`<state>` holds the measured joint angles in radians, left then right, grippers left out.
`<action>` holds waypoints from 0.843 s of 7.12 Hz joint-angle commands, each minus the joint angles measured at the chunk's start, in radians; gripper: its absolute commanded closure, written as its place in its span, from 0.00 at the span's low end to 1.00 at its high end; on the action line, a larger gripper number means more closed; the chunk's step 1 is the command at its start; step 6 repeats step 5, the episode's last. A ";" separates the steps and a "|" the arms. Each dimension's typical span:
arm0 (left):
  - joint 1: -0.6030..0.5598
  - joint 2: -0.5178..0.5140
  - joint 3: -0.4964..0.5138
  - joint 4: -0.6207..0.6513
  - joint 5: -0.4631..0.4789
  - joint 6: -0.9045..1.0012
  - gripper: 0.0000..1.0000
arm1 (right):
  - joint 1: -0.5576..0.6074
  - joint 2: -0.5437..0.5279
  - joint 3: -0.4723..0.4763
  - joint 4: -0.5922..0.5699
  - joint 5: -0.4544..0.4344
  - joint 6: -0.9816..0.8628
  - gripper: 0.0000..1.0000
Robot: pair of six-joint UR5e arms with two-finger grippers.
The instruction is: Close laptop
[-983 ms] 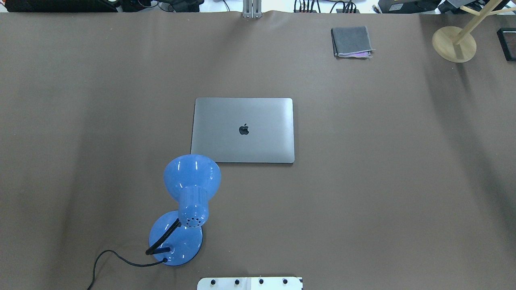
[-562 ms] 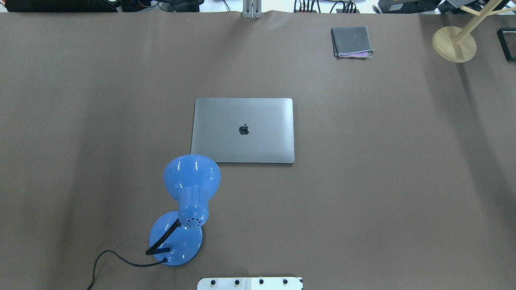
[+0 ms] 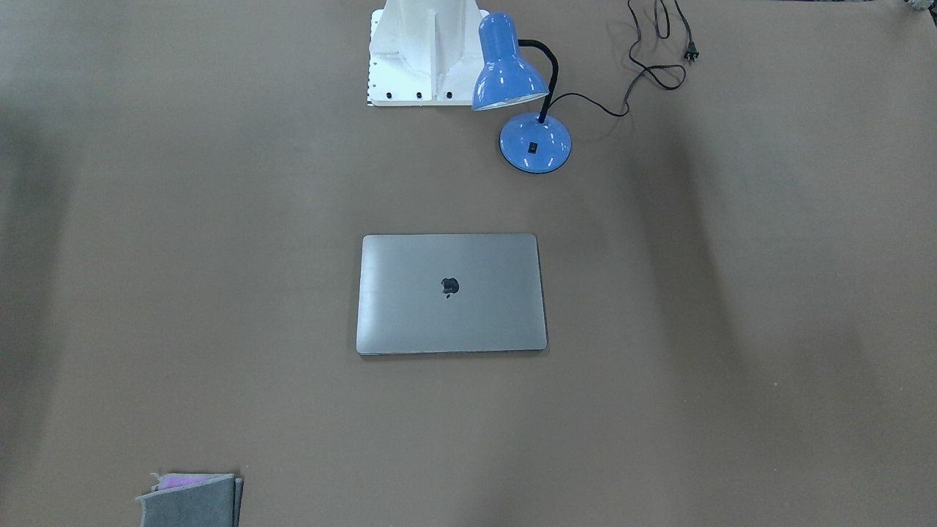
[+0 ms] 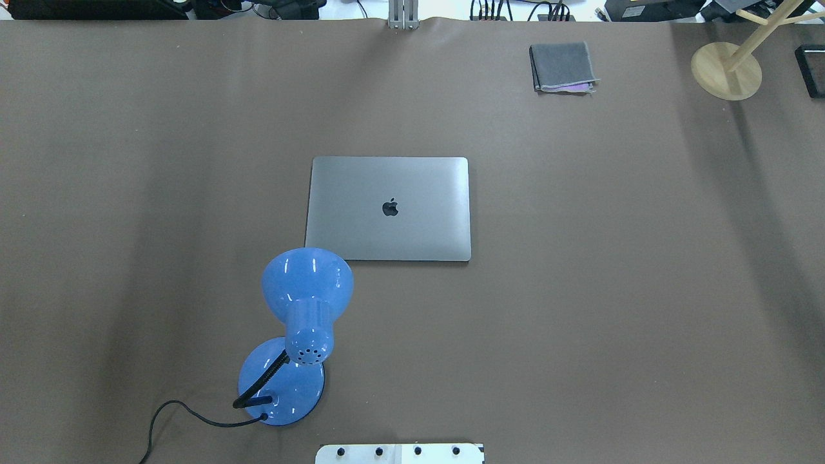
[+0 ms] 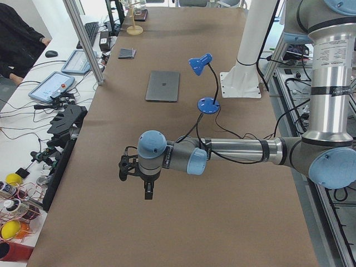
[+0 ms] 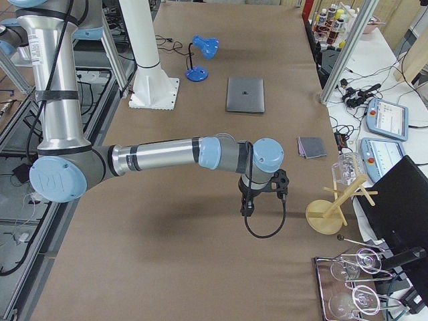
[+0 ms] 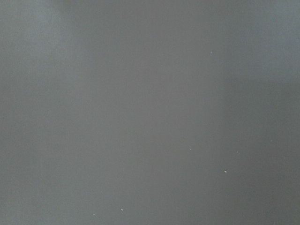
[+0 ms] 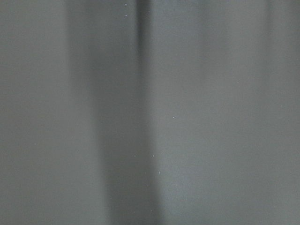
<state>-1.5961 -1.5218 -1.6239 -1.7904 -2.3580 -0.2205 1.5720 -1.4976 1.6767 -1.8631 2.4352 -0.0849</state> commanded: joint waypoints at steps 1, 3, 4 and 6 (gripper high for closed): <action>0.001 0.000 0.001 -0.003 0.003 0.001 0.02 | 0.000 0.010 -0.002 0.002 0.001 0.010 0.00; 0.001 0.002 0.001 -0.001 0.003 0.001 0.02 | 0.000 0.010 0.001 0.002 0.001 0.010 0.00; 0.001 0.000 0.002 -0.001 0.002 0.001 0.02 | 0.000 0.011 0.003 0.002 0.001 0.008 0.00; 0.001 0.000 0.003 -0.001 0.003 0.001 0.02 | 0.000 0.011 0.003 0.004 -0.004 0.002 0.00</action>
